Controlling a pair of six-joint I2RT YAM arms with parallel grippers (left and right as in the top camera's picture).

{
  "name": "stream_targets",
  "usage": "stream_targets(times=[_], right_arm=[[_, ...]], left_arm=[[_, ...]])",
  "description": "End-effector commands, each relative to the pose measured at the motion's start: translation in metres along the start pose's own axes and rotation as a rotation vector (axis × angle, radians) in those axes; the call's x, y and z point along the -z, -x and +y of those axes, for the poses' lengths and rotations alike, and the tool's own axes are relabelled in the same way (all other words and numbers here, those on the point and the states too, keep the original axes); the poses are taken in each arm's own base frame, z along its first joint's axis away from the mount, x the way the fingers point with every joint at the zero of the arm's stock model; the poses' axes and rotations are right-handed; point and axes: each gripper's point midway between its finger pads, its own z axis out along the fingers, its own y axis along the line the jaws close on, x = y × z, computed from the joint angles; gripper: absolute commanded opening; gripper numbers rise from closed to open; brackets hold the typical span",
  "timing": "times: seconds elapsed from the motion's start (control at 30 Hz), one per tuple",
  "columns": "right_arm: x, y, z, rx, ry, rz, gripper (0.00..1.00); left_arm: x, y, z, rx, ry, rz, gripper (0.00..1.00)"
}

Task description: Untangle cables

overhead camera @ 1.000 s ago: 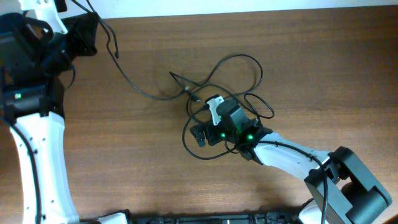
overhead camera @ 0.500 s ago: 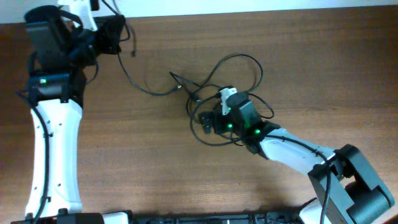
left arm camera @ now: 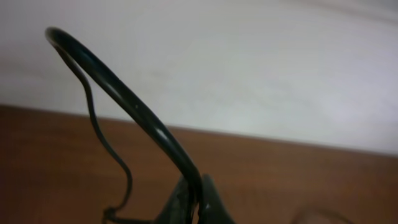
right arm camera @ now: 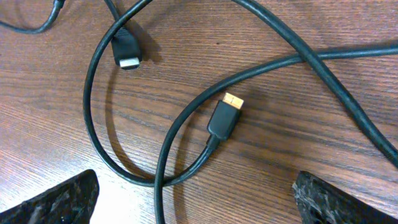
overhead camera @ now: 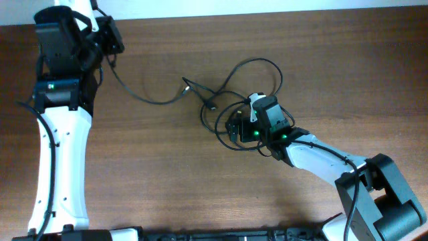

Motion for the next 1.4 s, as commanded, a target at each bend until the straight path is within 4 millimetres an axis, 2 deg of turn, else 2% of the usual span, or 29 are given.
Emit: stream_targets(times=[0.0,0.23,0.3,0.37,0.43,0.57,0.7,0.83,0.93,1.0,1.03,1.1,1.13,1.27,1.33,1.37], right_arm=[[-0.001,0.001,-0.002,-0.01,-0.01,-0.003,0.99],[-0.001,0.001,-0.002,-0.01,-0.01,-0.003,0.99],[-0.001,0.001,-0.002,-0.01,-0.01,-0.003,0.99],[-0.001,0.001,-0.002,-0.01,-0.011,-0.003,0.99],[-0.001,0.001,-0.002,-0.01,-0.01,-0.003,0.99],[-0.001,0.001,-0.002,-0.01,-0.01,-0.003,0.99],[-0.001,0.001,-0.002,-0.01,-0.01,-0.003,0.99],[-0.001,0.001,-0.002,-0.01,-0.01,-0.003,0.99],[-0.001,0.001,-0.002,-0.01,-0.01,-0.003,0.99],[-0.001,0.001,-0.002,-0.01,-0.01,-0.003,0.99],[-0.001,0.001,-0.002,-0.01,-0.01,-0.003,0.99],[-0.001,0.001,-0.002,-0.01,-0.011,-0.003,0.98],[-0.001,0.001,-0.002,-0.01,-0.01,-0.003,0.99],[-0.001,0.001,-0.002,-0.01,-0.01,-0.003,0.99],[-0.001,0.001,-0.002,-0.01,-0.01,-0.003,0.99],[-0.001,0.001,-0.002,-0.01,-0.01,-0.003,0.99]], left_arm=[[0.009,0.036,0.035,-0.02,0.198,-0.147,0.0],[0.018,0.092,0.082,0.002,0.311,-0.392,0.0],[0.018,0.101,0.1,0.007,0.339,-0.439,0.0],[0.013,0.1,0.124,0.015,0.379,-0.448,0.0],[-0.001,0.085,0.146,0.034,0.413,-0.401,0.0],[-0.039,0.029,0.178,0.126,0.46,-0.236,0.0],[-0.063,-0.023,0.22,0.179,0.584,-0.11,0.0],[-0.079,-0.086,0.267,0.207,0.705,0.047,0.0],[-0.083,-0.12,0.287,0.264,0.743,0.125,0.02],[-0.082,-0.131,0.294,0.317,0.759,0.14,0.07],[-0.08,-0.135,0.297,0.352,0.768,0.139,0.15],[-0.08,-0.139,0.297,0.411,0.759,0.134,0.37],[-0.084,-0.139,0.292,0.418,0.723,0.142,0.52],[-0.101,-0.147,0.263,0.453,0.546,0.199,0.76],[-0.109,-0.15,0.243,0.478,0.425,0.233,0.63],[-0.112,-0.151,0.234,0.488,0.375,0.247,0.62]])
